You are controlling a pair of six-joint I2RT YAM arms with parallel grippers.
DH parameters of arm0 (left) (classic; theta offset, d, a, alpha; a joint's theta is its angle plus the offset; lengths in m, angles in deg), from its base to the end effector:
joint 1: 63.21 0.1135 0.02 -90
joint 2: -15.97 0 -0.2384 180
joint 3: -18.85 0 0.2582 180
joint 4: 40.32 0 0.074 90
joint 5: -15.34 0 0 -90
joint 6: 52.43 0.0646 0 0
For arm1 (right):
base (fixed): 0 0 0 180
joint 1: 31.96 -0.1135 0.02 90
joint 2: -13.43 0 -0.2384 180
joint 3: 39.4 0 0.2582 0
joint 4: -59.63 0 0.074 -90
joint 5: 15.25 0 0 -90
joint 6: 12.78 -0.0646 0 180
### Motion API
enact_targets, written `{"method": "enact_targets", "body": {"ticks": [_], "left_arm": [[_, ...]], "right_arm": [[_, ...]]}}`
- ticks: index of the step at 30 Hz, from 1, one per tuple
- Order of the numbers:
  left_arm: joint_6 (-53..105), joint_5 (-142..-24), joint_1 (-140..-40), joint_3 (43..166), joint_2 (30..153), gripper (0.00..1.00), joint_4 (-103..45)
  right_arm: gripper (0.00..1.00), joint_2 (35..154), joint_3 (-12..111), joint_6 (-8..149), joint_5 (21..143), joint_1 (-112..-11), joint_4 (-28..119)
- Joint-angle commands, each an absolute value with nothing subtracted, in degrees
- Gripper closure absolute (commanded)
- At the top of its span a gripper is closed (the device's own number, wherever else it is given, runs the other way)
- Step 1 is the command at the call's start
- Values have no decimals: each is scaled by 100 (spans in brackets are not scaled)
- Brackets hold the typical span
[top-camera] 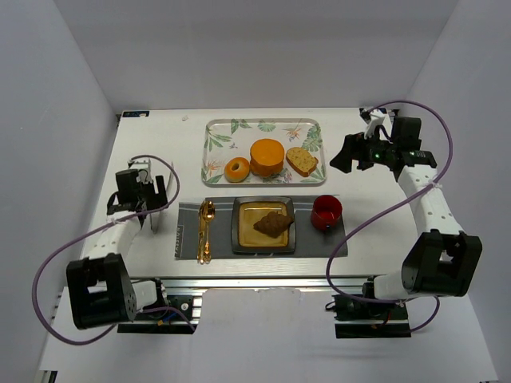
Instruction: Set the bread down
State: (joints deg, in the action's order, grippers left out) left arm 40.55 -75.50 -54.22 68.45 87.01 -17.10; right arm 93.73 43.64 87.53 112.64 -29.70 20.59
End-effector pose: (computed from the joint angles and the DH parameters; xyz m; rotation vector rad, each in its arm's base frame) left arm 0.2781 0.0430 0.1472 -0.1161 2.3489 0.0853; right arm 0.3398 0.0263 0.2868 -0.5067 2.0501 0.5946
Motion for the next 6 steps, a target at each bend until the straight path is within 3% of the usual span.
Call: {"method": "enact_targets", "body": {"ticks": [1, 6], "left_arm": [[3636, -7852, -5425, 7245, 8024, 10, -1397], [2985, -8362, -5425, 7711, 7188, 12, -1160]], "right_arm": [[11, 9368, 4707, 8417, 10718, -2941, 2184], [10, 9596, 5024, 8328, 11278, -2994, 2282]]}}
